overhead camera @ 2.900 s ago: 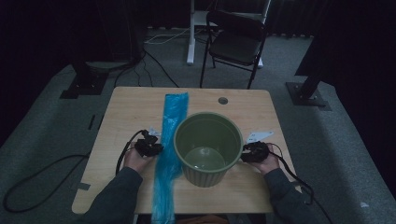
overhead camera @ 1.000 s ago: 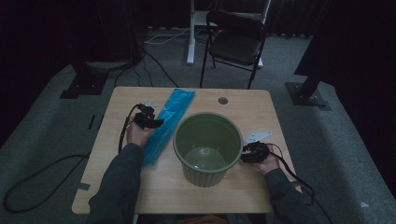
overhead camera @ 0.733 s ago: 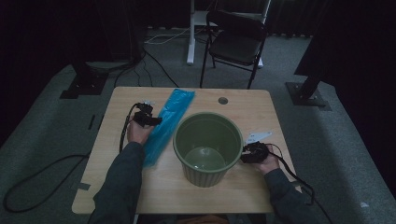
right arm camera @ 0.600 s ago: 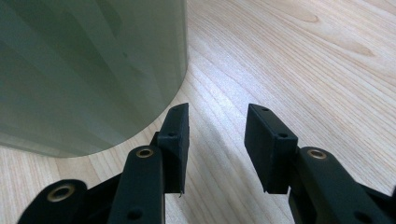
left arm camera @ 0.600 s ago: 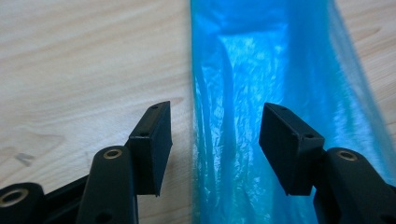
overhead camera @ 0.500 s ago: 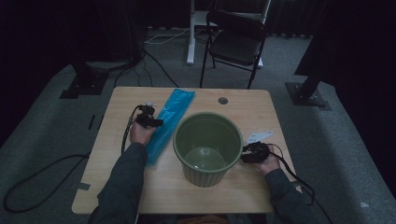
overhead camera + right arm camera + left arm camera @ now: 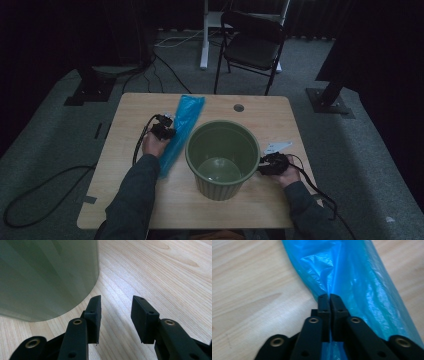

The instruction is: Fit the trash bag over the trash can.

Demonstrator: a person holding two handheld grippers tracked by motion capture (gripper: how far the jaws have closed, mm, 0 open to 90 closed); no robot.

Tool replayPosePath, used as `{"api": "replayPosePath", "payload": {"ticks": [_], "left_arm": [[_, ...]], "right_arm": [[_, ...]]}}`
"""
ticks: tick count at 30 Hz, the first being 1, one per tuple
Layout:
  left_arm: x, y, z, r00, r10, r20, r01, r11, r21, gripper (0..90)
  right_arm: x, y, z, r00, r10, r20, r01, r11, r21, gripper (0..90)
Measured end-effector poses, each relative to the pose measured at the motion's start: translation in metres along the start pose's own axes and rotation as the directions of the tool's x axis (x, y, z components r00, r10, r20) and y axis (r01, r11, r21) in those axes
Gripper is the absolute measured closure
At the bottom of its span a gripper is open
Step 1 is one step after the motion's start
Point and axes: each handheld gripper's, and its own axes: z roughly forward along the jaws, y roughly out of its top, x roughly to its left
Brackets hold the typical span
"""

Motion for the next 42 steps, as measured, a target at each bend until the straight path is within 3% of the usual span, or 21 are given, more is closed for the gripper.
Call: {"api": "replayPosePath", "payload": {"ticks": [7,15,21,29,42], "left_arm": [[0.0,-0.017,-0.015,0.9959,0.046,0.078,-0.048,0.9987,0.017,89.3],[0.005,-0.03,-0.033,0.9874,0.025,0.156,-0.019,0.9992,-0.035,89.3],[0.005,-0.028,-0.05,0.9788,0.061,0.196,-0.048,0.9962,-0.072,89.3],[0.002,-0.019,-0.075,0.9632,0.112,0.245,-0.077,0.9863,-0.146,89.4],[-0.002,-0.012,-0.113,0.9491,0.188,0.252,-0.132,0.9652,-0.226,89.4]], "right_arm": [[0.0,0.0,0.0,1.0,0.002,-0.002,-0.002,1.0,0.002,59.9],[0.001,0.001,0.001,1.0,-0.001,-0.005,0.001,1.0,0.003,59.9],[0.001,0.001,0.001,1.0,-0.002,-0.007,0.002,1.0,0.004,59.9],[0.001,0.001,0.001,1.0,-0.002,-0.008,0.002,1.0,0.004,60.0],[0.0,0.003,0.003,0.9999,-0.007,-0.014,0.007,1.0,0.007,60.0]]}}
